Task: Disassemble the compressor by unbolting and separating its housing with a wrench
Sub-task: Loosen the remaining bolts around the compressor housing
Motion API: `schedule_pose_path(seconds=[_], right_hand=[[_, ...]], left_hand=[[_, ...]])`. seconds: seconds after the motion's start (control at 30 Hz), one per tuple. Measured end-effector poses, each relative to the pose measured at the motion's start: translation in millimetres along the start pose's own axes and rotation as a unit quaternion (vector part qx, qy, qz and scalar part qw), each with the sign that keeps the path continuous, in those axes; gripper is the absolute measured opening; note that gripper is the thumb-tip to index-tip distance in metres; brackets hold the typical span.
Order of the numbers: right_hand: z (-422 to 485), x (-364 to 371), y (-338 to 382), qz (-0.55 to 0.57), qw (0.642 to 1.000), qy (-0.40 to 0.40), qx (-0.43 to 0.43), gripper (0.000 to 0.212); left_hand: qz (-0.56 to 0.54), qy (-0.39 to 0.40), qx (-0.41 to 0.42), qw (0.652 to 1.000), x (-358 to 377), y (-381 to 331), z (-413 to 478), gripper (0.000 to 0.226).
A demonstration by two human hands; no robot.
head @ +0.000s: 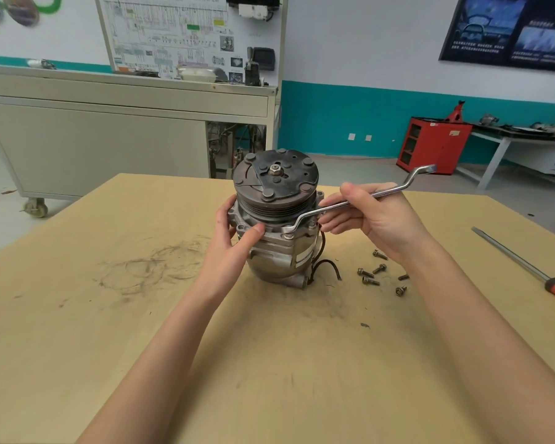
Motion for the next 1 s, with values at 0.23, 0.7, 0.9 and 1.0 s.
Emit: schedule_pose_path(seconds=[0.23,0.7,0.9,1.0], right_hand=[[-42,25,27,-0.163,0.972,-0.116,-0.122,0.029],[-86,49,8,-0.304,0.881,-0.213,-0.295,0.02],[-38,7,-32,0.056,0.997,-0.024,-0.041,0.024],[3,-5,-31,0.093,0.988,0.096,0.075,0.025]], left_hand=[[0.004,0.0,0.008,1.0,1,-2,-1,0.056],[-0.001,0.005,-0.002,1.0,1,-4,-2,0.072],[-0.003,0.005,-0.007,1.0,2,-4,-3,0.077],[-0.012,0.004,-0.01,1.0,2,-4,-3,0.072]])
Point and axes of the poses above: each hand's wrist, its own z-axis towards the middle knuckle, its own x-axis out of the palm, y = z × x, the point moved 6 cm from there along z, towards the middle knuckle, and after that the axes turned 4 degrees about -z, right-handed, at the moved point
